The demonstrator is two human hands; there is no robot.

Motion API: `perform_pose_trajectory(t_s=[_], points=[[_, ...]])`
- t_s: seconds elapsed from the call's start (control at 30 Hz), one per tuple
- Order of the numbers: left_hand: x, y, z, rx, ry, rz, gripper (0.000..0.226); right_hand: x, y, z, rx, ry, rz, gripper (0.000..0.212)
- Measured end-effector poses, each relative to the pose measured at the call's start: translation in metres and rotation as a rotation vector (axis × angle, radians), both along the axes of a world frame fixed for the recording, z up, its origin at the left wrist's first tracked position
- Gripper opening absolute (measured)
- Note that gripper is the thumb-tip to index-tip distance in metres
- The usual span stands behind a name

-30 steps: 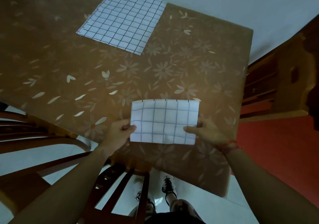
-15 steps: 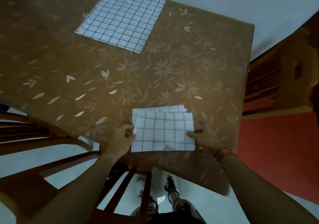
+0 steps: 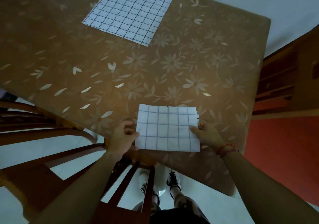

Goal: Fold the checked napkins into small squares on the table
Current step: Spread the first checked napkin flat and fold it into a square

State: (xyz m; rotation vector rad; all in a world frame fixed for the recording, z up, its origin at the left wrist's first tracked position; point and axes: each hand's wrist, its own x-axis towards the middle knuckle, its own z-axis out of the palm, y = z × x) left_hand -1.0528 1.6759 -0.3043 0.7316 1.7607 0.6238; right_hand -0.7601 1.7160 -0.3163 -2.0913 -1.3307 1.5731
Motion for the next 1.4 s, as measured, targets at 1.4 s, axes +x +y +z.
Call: perform_pose_trajectory(t_s=[1.4], points=[[0.037,-0.090,-0.043,0.540,0.751,-1.118,0.063,-0.084,-0.123,-0.021,0.746,-0.527,0.939,0.060]])
